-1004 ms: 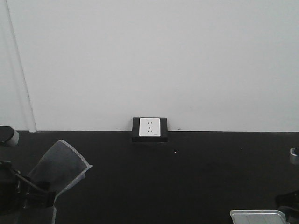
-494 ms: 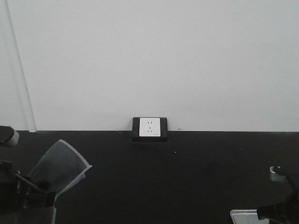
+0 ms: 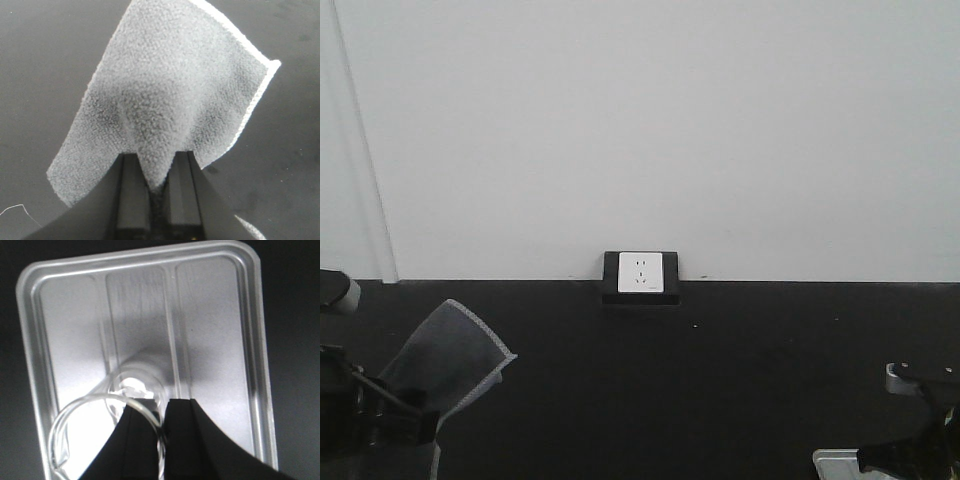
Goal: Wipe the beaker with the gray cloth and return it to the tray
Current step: 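Grasp the clear glass beaker from the metal tray with the right gripper, then bring the cloth and beaker together and rub the cloth on the beaker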
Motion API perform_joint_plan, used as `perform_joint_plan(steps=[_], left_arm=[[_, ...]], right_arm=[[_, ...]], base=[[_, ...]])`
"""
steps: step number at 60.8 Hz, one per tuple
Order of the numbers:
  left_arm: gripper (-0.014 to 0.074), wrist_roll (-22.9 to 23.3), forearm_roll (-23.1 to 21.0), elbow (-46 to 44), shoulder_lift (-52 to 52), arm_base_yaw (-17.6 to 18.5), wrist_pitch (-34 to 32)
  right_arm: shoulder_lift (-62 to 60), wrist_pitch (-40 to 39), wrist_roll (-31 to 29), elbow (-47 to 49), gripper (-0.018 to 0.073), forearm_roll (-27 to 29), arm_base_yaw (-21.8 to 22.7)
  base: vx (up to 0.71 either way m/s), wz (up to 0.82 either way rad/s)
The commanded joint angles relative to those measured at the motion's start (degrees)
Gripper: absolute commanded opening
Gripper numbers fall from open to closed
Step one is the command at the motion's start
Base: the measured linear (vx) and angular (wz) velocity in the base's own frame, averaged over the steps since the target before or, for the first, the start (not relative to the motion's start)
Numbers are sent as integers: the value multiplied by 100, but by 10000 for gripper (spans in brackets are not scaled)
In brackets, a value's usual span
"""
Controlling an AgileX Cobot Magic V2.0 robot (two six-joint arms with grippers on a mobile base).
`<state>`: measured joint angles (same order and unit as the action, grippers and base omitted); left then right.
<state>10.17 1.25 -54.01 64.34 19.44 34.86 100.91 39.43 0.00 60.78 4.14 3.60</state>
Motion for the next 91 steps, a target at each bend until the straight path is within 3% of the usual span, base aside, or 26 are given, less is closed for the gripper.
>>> perform_joint_plan(steps=[1, 15, 28, 35, 43, 54, 59, 69, 78, 91], left_arm=[[-6, 45, 10, -185, -127, 29, -346], [-6, 45, 10, -185, -127, 29, -346], [-6, 38, 4, -185, -127, 29, -340], [-6, 25, -59, -185, -95, 98, -414], [-3, -294, -370, -185, 163, 484, -788], [-1, -566, -853, -429, 788, 1161, -1316], [0, -566, -895, -740, 1104, 1439, -1368], [0, -566, -954, -1320, 1514, 1852, -1400], [0, -560, -1095, -1542, 1757, 2154, -1551], [0, -502, -1090, -1537, 2272, 2154, -1499]], right_arm=[[-239, -194, -198, 176, -14, 118, 40], [-402, 79, -352, 176, -12, 181, 40], [-1380, 130, -558, 176, -11, 323, 28], [-1922, -39, -1005, 176, -11, 1026, 22], [-2096, -81, -1928, 176, -11, 2367, -45], [-1931, -374, -2638, 176, -10, 3520, -809], [-1797, -643, -2765, 176, -9, 3789, -1299], [-1506, -995, -2865, 176, -10, 4060, -1862], [-1302, -964, -3036, 176, -10, 4406, -1977], [-1314, -831, -3325, 176, -10, 4793, -1971]], base=[[0, 0], [0, 0], [0, 0], [0, 0], [0, 0], [0, 0], [0, 0], [0, 0], [0, 0], [0, 0]])
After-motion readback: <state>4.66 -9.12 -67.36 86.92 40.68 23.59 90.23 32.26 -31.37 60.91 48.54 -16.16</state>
